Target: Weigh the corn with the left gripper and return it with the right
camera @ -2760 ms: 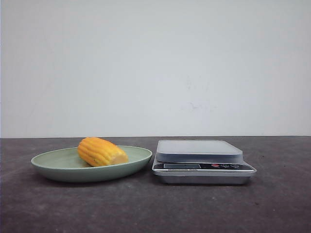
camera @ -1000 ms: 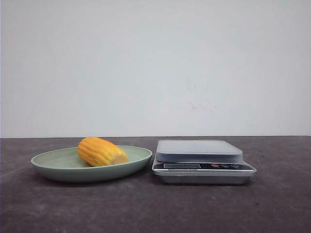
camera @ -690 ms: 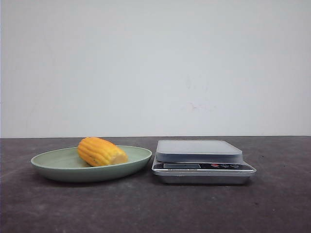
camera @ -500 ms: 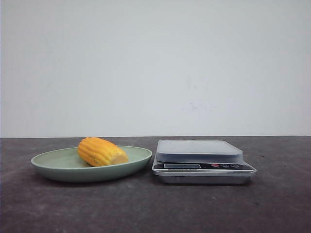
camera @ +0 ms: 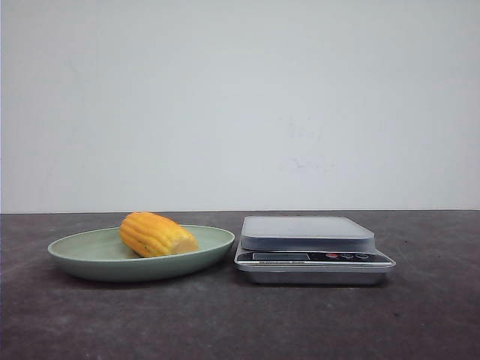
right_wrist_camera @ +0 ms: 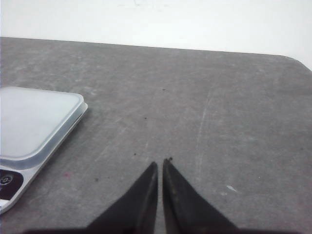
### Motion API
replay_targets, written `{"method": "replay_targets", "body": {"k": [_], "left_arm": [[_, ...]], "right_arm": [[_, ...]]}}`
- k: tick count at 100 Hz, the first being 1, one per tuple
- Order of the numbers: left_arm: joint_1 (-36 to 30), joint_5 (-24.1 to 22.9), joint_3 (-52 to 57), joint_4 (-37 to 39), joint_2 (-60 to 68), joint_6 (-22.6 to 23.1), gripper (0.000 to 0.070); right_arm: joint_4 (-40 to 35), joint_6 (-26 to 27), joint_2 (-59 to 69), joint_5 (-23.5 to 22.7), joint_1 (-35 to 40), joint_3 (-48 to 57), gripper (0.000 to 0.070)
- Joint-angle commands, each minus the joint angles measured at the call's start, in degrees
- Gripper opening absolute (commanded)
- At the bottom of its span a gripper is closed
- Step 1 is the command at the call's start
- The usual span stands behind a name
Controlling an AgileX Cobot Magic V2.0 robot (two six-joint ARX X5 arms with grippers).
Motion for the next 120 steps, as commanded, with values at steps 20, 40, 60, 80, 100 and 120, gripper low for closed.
{"method": "replay_targets", "body": {"k": [20,40,60,80,100,120], "left_arm": [[0.04,0.09,-0.98,-0.35,-0.07,0.96,0.0011],[0.04,0.09,-0.98,-0.35,-0.07,0.96,0.0011],[0.04,0.11,-0.98,-0.35,-0.07,0.96,0.0011],[0.04,0.09,-0.98,-0.35,-0.07,0.96,0.0011],[0.04,0.09,-0.98,-0.35,-0.07,0.96,0.0011],[0.04,0.09,-0.98,-0.35,-0.07,0.96,0.0011]], "right_arm": [[1.14,-0.55,-0.11,-0.09,-0.09,-0.31,0.0010],[1.18,-0.55,-0.11,-0.09,-0.07,-0.31,0.0010],[1.18,-0.55,-0.11,-0.09,-0.07,-0.31,0.0010],[1.18,-0.55,-0.11,-0.09,-0.07,-0.31,0.0010],[1.18,-0.55,-0.11,-0.09,-0.07,-0.31,0.0010],[1.18,-0.55,-0.11,-0.09,-0.07,-0.31,0.0010]]}}
